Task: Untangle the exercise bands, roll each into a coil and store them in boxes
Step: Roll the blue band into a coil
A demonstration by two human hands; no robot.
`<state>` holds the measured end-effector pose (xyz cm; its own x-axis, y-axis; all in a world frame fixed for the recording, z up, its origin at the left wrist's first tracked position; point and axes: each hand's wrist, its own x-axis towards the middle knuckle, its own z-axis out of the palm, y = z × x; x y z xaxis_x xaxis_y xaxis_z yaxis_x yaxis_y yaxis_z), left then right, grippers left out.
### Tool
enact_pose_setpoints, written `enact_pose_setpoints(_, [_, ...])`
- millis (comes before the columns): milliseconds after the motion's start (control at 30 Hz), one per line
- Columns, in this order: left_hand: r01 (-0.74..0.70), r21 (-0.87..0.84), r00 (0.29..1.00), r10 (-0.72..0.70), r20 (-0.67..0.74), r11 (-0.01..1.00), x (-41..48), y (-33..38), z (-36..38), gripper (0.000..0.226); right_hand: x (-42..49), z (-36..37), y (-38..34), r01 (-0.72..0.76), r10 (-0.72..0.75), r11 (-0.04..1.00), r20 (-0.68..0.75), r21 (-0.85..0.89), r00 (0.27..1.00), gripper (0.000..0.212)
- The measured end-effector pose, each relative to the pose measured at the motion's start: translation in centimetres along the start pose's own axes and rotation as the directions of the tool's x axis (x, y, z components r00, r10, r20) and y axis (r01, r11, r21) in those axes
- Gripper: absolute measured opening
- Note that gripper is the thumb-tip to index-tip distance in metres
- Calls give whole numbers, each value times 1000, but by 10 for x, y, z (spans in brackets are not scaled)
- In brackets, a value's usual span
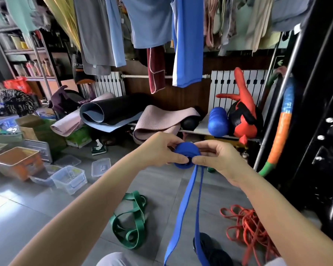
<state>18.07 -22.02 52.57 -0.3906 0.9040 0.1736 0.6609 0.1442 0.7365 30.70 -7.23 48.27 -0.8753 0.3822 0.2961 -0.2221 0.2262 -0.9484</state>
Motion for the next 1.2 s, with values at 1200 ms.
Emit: enact_pose_setpoints(1200, [61, -772, 950, -274, -149, 633, -81, -80, 137, 34, -101, 31, 119, 13, 11, 982, -126, 188, 992, 44])
